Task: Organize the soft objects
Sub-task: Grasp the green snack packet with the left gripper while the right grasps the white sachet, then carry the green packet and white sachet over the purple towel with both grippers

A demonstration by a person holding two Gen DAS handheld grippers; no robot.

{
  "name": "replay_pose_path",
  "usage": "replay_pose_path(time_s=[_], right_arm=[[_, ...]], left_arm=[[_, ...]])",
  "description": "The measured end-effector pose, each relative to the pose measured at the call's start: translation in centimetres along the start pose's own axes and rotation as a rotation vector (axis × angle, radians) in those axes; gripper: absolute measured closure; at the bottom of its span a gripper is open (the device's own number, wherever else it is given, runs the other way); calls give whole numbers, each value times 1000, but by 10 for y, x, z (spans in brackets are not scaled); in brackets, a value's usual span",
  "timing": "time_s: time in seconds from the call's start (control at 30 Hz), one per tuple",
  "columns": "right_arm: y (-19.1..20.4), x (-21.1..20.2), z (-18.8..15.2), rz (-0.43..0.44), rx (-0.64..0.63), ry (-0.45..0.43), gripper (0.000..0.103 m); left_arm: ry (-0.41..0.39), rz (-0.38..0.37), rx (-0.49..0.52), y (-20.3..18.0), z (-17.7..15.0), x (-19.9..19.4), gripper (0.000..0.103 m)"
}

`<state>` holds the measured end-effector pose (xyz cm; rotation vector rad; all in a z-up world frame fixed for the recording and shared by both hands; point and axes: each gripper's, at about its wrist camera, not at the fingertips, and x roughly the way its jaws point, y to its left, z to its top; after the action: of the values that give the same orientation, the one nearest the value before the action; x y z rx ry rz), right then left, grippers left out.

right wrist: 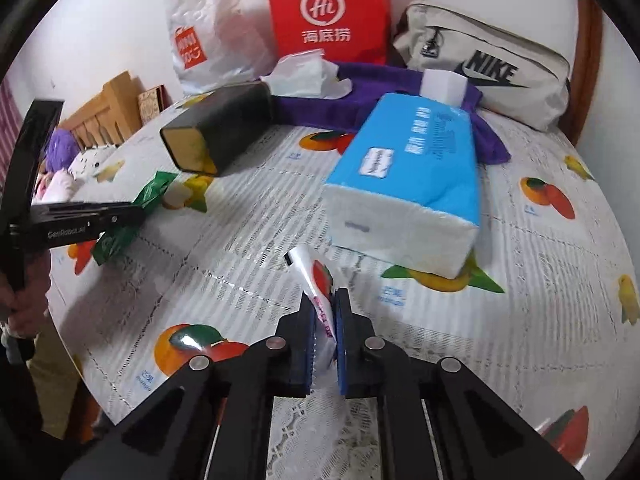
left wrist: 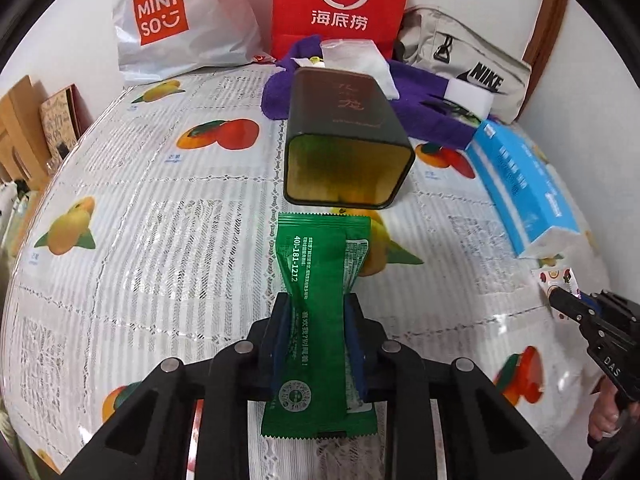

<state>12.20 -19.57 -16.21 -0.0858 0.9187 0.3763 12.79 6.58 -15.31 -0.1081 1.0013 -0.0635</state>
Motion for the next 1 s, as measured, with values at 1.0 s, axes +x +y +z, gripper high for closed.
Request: replay_pose_path(time_s=[1.0], right_arm=[[-35, -60, 86, 34, 39, -134, 95]], left_arm=[[-99, -100, 3, -22, 68, -49, 78]])
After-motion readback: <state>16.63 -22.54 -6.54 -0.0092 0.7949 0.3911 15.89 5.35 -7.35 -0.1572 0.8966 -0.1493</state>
